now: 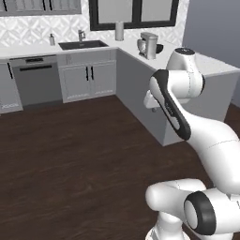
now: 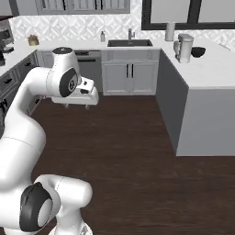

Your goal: Navigate to the sink.

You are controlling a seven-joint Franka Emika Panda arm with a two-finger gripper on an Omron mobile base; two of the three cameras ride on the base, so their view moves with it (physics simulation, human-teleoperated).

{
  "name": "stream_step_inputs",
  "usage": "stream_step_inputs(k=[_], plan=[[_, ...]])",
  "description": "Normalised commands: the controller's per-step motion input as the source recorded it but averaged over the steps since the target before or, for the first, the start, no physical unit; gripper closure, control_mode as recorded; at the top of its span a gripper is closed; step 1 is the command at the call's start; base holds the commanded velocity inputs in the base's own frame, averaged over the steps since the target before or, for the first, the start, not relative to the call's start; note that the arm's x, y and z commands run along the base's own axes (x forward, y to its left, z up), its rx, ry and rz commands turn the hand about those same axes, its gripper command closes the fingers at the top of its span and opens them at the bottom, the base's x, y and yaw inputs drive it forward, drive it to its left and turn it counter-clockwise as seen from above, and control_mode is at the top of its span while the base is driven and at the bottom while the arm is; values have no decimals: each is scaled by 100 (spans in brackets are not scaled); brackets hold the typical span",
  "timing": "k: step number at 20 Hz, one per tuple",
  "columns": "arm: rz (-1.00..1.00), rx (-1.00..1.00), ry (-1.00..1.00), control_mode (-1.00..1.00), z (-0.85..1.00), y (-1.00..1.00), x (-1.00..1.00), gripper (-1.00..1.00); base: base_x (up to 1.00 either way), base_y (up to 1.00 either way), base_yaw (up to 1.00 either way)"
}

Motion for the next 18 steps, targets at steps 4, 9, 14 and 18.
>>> stream_step_inputs(k=[4, 9, 14, 18], plan=[[0, 0, 0, 100, 0, 0, 0, -100, 100, 0, 3], [0, 0, 0, 100, 0, 0, 0, -100, 100, 3, 0], [0, 0, 0, 100, 0, 0, 0, -100, 100, 2, 0], [0, 0, 0, 100, 0, 0, 0, -100, 100, 1, 0]])
